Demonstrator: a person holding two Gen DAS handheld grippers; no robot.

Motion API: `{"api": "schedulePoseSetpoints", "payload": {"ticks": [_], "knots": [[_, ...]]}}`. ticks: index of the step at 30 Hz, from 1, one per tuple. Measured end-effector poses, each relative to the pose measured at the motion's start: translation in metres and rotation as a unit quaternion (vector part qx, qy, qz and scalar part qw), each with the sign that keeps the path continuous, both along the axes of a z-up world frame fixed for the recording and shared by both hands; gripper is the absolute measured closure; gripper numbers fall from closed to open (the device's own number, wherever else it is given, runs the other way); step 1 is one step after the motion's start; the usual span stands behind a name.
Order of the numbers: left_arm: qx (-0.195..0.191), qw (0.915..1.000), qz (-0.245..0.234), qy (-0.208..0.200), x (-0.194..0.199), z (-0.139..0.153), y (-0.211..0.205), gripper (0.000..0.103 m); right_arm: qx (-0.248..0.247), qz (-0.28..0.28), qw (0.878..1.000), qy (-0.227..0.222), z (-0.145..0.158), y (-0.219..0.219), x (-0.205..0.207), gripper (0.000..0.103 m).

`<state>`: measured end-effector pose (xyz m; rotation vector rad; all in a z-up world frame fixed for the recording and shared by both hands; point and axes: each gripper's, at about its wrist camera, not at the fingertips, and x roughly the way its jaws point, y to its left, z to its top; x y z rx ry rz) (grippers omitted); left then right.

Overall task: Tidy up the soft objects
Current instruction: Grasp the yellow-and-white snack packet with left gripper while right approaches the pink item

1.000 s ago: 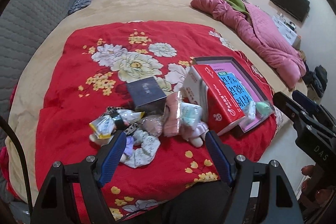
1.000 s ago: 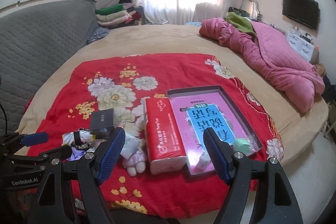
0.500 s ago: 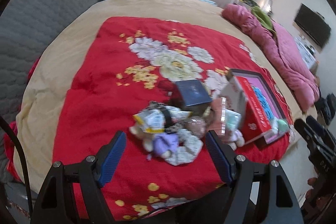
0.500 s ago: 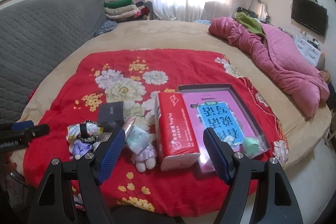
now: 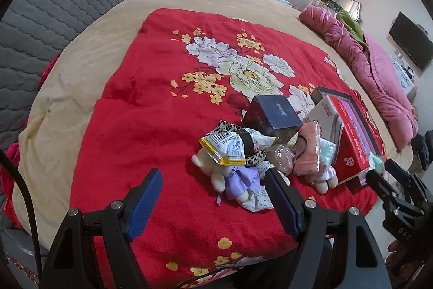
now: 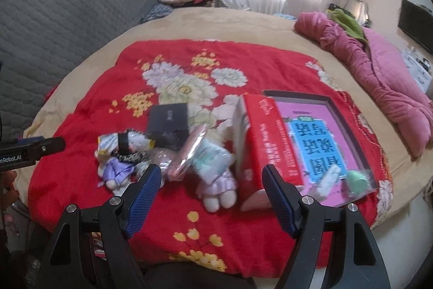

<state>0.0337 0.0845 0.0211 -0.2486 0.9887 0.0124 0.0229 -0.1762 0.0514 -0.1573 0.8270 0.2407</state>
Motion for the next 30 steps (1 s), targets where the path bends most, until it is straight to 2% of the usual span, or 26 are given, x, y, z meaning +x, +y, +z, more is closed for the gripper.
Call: {"api": "schedulePoseSetpoints", "payload": {"ticks": [5, 10, 12, 16, 20, 22, 26, 30], "knots": [[0.0, 0.9997, -0.026, -0.002, 0.013, -0.014, -0.009, 0.026, -0.003, 0.01, 1.0, 0.014, -0.015, 0.008, 0.007, 0.025], [-0.045, 0.9975, -0.053, 0.011, 0.044, -0.038, -0.006, 0.026, -0.003, 0.01, 1.0, 0.029, -0.028, 0.007, 0.014, 0.025], [-0.027, 0.998, -0.055, 0.015, 0.055, -0.041, -0.006, 0.026, -0.005, 0.01, 0.999, 0.034, -0.031, 0.006, 0.017, 0.025], [0.016, 0.9958, -0.089, 0.006, 0.075, -0.041, -0.015, 0.026, 0.0, 0.001, 0.999, 0.042, -0.037, 0.003, 0.025, 0.025], [0.045, 0.9843, -0.171, -0.012, 0.088, -0.035, -0.035, 0.026, 0.005, -0.006, 0.999, 0.051, -0.042, -0.002, 0.032, 0.025], [0.062, 0.9769, -0.205, -0.003, 0.095, -0.039, -0.045, 0.026, 0.007, -0.007, 0.998, 0.056, -0.044, -0.002, 0.036, 0.025], [0.103, 0.9641, -0.243, 0.027, 0.107, -0.054, -0.058, 0.027, 0.013, -0.008, 0.998, 0.059, -0.045, 0.0, 0.045, 0.025], [0.103, 0.9542, -0.278, 0.04, 0.112, -0.065, -0.064, 0.033, 0.008, -0.005, 0.997, 0.072, -0.053, 0.013, 0.058, 0.025]]}}
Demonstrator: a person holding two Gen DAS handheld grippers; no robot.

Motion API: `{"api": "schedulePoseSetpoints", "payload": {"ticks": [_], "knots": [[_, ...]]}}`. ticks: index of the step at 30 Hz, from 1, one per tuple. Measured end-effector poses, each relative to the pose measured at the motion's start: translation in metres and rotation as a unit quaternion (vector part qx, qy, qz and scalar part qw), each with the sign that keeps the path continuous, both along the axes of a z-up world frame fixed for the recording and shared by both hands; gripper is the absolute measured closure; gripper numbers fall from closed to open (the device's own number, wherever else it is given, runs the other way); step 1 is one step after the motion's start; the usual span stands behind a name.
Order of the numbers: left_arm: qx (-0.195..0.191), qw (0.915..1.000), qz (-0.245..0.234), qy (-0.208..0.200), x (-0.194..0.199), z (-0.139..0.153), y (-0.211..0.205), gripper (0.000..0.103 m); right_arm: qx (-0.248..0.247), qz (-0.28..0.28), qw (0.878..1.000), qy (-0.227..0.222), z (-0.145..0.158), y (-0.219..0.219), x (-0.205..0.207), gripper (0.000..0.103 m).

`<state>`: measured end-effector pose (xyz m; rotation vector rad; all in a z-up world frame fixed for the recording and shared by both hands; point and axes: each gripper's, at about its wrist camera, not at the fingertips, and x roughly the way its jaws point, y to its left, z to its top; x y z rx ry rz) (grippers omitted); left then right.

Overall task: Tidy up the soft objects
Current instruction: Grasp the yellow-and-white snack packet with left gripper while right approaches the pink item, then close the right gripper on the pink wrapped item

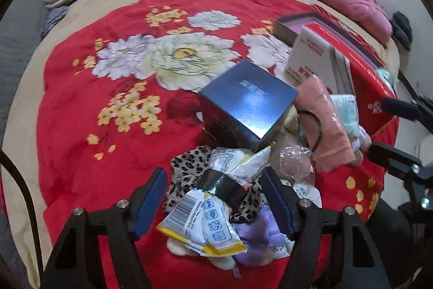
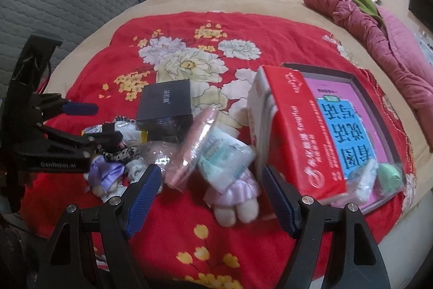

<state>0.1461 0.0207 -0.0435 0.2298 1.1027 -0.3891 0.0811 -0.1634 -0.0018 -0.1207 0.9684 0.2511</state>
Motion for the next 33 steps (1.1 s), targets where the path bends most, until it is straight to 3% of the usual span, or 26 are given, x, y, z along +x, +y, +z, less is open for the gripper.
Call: {"api": "schedulePoseSetpoints", "payload": {"ticks": [5, 9, 11, 12, 13, 19, 27, 33], "knots": [[0.003, 0.9986, -0.045, 0.028, 0.003, -0.011, -0.004, 0.043, -0.002, 0.0, 1.0, 0.019, -0.014, 0.015, 0.02, 0.025], [0.01, 0.9969, -0.069, 0.037, 0.006, -0.016, -0.007, 0.043, -0.017, -0.012, 0.999, 0.034, -0.026, 0.021, 0.034, 0.025], [0.008, 0.9963, -0.076, 0.04, 0.009, -0.017, -0.008, 0.046, -0.032, -0.013, 0.999, 0.031, -0.029, 0.024, 0.037, 0.032], [0.007, 0.9962, -0.077, 0.041, 0.01, -0.017, -0.009, 0.047, -0.044, -0.015, 0.999, 0.024, -0.03, 0.025, 0.038, 0.043], [0.007, 0.9961, -0.078, 0.041, 0.012, -0.018, -0.009, 0.05, -0.047, -0.015, 0.999, 0.021, -0.031, 0.025, 0.038, 0.045], [0.001, 0.995, -0.087, 0.049, 0.015, -0.02, -0.01, 0.052, -0.048, -0.012, 0.999, 0.007, -0.029, 0.022, 0.036, 0.047], [-0.014, 0.996, -0.064, 0.061, 0.018, -0.021, -0.008, 0.053, 0.012, -0.02, 1.0, 0.012, -0.017, 0.003, 0.032, 0.047], [-0.013, 0.997, -0.051, 0.058, 0.014, -0.021, -0.007, 0.054, -0.006, -0.014, 1.0, 0.018, -0.023, 0.017, 0.038, 0.047]]}}
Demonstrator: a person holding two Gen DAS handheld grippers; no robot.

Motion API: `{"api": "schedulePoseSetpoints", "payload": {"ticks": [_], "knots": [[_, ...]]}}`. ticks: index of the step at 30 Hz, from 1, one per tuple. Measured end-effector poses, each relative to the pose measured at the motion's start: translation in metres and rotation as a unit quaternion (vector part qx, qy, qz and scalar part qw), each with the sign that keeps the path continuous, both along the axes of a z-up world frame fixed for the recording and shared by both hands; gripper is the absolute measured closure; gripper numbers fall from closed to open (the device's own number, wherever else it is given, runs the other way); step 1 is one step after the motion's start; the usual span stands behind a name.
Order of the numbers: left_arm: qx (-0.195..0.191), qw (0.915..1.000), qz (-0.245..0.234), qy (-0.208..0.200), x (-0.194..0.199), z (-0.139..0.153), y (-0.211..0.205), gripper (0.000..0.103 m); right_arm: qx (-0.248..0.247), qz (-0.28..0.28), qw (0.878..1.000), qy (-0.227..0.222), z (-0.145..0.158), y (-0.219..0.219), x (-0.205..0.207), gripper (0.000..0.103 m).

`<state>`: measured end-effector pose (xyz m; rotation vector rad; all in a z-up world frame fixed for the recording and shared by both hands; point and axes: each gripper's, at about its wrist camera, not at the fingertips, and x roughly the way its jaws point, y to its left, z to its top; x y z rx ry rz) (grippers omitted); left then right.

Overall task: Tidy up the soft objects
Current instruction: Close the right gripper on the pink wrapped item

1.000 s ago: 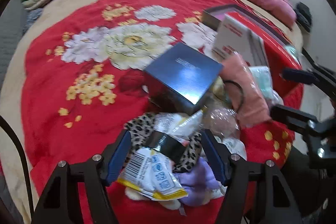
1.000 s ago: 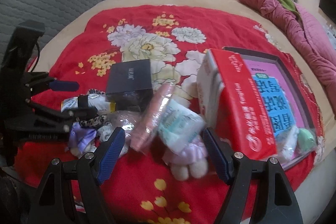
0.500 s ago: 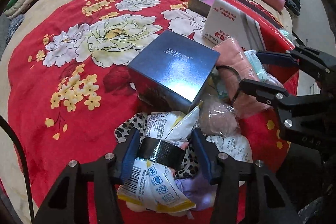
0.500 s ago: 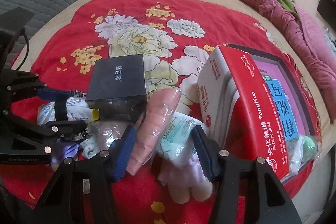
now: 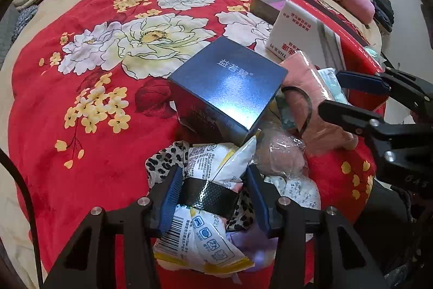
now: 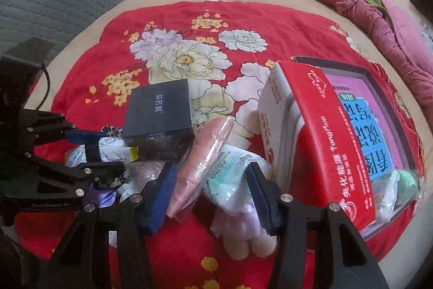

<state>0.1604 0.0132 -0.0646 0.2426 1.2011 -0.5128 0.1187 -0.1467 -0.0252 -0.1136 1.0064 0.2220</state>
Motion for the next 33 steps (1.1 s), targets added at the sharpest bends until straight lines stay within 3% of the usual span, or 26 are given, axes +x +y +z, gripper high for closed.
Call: {"api": "schedulePoseSetpoints", "payload": {"ticks": [5, 8, 11, 15, 22, 26, 28, 33], "knots": [[-0.005, 0.9998, 0.016, 0.004, 0.0, 0.0, 0.002, 0.055, -0.012, -0.003, 1.0, -0.018, 0.007, 0.001, 0.0, 0.048], [-0.002, 0.9999, 0.016, 0.001, -0.001, 0.001, 0.001, 0.055, 0.018, -0.017, 0.999, -0.041, 0.021, -0.012, -0.006, 0.048], [-0.005, 0.9999, 0.016, 0.0, -0.002, 0.001, 0.002, 0.055, 0.048, -0.009, 0.999, -0.024, 0.024, -0.014, -0.006, 0.048], [-0.01, 0.9998, 0.02, 0.001, -0.002, 0.001, 0.004, 0.055, 0.038, -0.007, 0.999, 0.009, 0.009, -0.005, -0.001, 0.048], [-0.009, 0.9998, 0.02, -0.001, -0.003, 0.002, 0.003, 0.055, 0.024, 0.001, 0.999, 0.022, -0.007, 0.012, 0.006, 0.049], [-0.01, 0.9996, 0.027, 0.0, -0.002, 0.001, 0.003, 0.055, 0.024, 0.003, 0.999, 0.022, -0.015, 0.019, 0.011, 0.059], [-0.008, 0.9995, 0.031, 0.0, -0.003, 0.0, 0.003, 0.055, 0.032, -0.004, 0.999, 0.026, -0.017, 0.016, 0.013, 0.075], [-0.01, 0.9979, 0.063, 0.012, 0.001, 0.0, 0.006, 0.058, 0.075, -0.019, 0.997, 0.032, -0.014, -0.003, 0.011, 0.082]]}}
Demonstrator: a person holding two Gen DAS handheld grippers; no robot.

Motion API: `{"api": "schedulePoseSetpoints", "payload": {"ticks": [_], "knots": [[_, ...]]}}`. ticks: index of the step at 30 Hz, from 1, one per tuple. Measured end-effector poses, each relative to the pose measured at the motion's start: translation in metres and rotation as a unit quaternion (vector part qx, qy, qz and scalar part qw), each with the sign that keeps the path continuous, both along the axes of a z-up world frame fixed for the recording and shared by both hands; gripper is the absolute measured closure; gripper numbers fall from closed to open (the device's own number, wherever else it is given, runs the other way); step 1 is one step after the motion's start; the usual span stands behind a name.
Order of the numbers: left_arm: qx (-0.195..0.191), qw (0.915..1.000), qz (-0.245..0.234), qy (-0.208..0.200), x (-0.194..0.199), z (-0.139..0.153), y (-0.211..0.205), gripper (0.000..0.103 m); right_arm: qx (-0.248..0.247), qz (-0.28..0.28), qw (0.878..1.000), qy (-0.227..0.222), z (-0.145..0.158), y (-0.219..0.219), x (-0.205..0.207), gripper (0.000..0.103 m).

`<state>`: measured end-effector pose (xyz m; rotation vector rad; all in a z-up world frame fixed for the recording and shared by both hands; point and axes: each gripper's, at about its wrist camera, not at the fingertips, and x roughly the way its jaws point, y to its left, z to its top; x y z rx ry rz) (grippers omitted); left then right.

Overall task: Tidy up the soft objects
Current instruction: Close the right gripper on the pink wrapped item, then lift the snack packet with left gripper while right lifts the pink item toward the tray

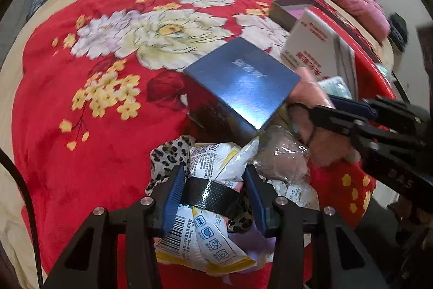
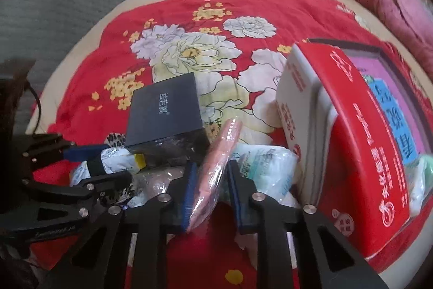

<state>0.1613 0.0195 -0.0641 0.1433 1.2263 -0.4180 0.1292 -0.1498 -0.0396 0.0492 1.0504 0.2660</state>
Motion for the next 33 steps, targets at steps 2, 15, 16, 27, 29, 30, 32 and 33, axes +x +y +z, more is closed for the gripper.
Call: {"api": "schedulePoseSetpoints", "payload": {"ticks": [2, 15, 16, 27, 29, 30, 32, 33], "knots": [[-0.003, 1.0, 0.007, 0.001, 0.0, 0.002, 0.001, 0.058, 0.014, 0.0, 1.0, -0.006, 0.006, -0.005, -0.004, 0.083], [-0.057, 0.9969, 0.051, -0.019, -0.018, 0.042, 0.013, 0.059, 0.059, -0.004, 0.997, -0.04, 0.038, -0.033, -0.027, 0.083], [-0.058, 0.9966, 0.055, -0.022, -0.02, 0.045, 0.013, 0.059, 0.063, -0.004, 0.997, -0.042, 0.039, -0.035, -0.028, 0.083], [-0.064, 0.9919, 0.086, -0.069, -0.038, 0.086, 0.004, 0.059, 0.082, -0.001, 0.993, -0.087, 0.072, -0.049, -0.044, 0.083], [-0.067, 0.9913, 0.083, -0.077, -0.044, 0.092, -0.001, 0.059, 0.082, 0.002, 0.992, -0.093, 0.077, -0.05, -0.048, 0.083], [-0.071, 0.991, 0.082, -0.078, -0.047, 0.094, -0.005, 0.059, 0.08, 0.003, 0.992, -0.097, 0.08, -0.051, -0.049, 0.083], [-0.064, 0.9906, 0.085, -0.087, -0.052, 0.098, -0.013, 0.06, 0.082, 0.004, 0.991, -0.104, 0.085, -0.054, -0.053, 0.083], [-0.057, 0.9903, 0.086, -0.094, -0.056, 0.101, -0.018, 0.061, 0.084, 0.002, 0.991, -0.108, 0.089, -0.057, -0.056, 0.083]]}}
